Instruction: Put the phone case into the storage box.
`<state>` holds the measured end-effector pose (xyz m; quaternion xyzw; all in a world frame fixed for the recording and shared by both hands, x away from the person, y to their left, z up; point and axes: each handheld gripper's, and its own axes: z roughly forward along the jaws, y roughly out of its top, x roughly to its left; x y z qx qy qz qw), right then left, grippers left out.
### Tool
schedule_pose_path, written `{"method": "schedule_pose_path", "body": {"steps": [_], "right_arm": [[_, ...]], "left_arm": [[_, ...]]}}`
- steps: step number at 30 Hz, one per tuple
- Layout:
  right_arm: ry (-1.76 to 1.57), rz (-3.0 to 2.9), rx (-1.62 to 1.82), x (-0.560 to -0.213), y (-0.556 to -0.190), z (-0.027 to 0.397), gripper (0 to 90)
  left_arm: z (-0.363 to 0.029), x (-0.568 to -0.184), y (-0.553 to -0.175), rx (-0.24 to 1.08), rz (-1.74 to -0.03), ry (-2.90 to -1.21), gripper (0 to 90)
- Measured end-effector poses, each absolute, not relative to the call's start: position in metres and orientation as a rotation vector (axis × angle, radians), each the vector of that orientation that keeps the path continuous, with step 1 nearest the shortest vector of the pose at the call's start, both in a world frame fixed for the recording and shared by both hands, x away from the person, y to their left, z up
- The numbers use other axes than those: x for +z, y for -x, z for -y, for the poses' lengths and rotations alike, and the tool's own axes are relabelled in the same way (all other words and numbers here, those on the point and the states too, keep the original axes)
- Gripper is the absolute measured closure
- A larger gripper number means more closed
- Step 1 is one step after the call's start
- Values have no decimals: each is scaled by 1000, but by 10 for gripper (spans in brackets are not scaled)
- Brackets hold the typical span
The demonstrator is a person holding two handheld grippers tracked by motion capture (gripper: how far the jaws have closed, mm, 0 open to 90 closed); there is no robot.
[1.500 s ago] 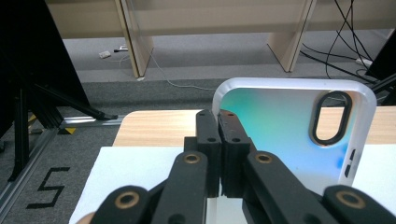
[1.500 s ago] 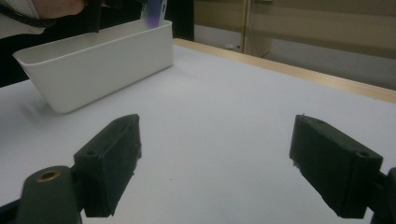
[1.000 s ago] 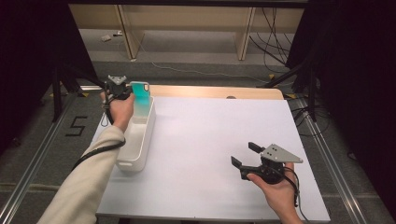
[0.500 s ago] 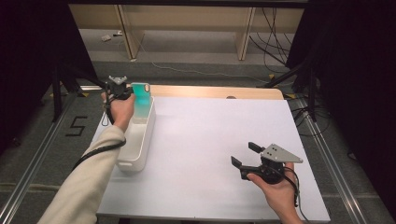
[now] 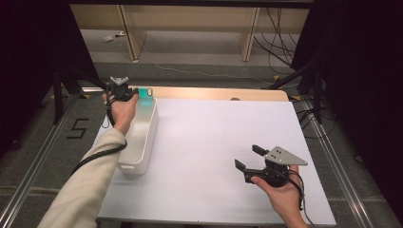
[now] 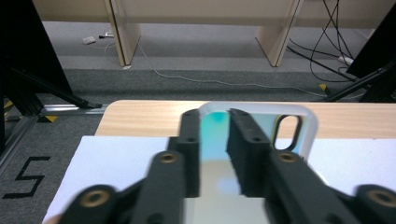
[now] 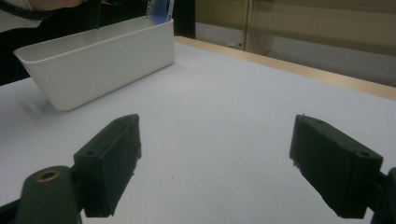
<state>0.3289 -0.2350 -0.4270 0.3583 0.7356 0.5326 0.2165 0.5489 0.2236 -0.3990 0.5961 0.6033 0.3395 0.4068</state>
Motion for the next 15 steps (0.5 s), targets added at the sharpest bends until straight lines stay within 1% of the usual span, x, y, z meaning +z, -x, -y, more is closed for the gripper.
{"method": "schedule_pose_path", "body": {"steps": [3, 5, 8, 10, 15], "right_arm": [[-991, -2043, 1476, -427, -329, 235, 176], [-991, -2043, 1476, -427, -329, 235, 176], [-993, -2044, 1463, -427, -329, 235, 176], [-995, -2043, 1462, -427, -329, 235, 176], [-995, -2042, 1457, -427, -329, 235, 176]], "left_arm": [[-223, -394, -546, 853, -1509, -1499, 586], [-223, -392, -544, 840, -1496, -1503, 548], [-223, -389, -541, 813, -1480, -1508, 508], [-224, -387, -538, 771, -1467, -1499, 482], [-226, -383, -528, 737, -1437, -1500, 432]]}}
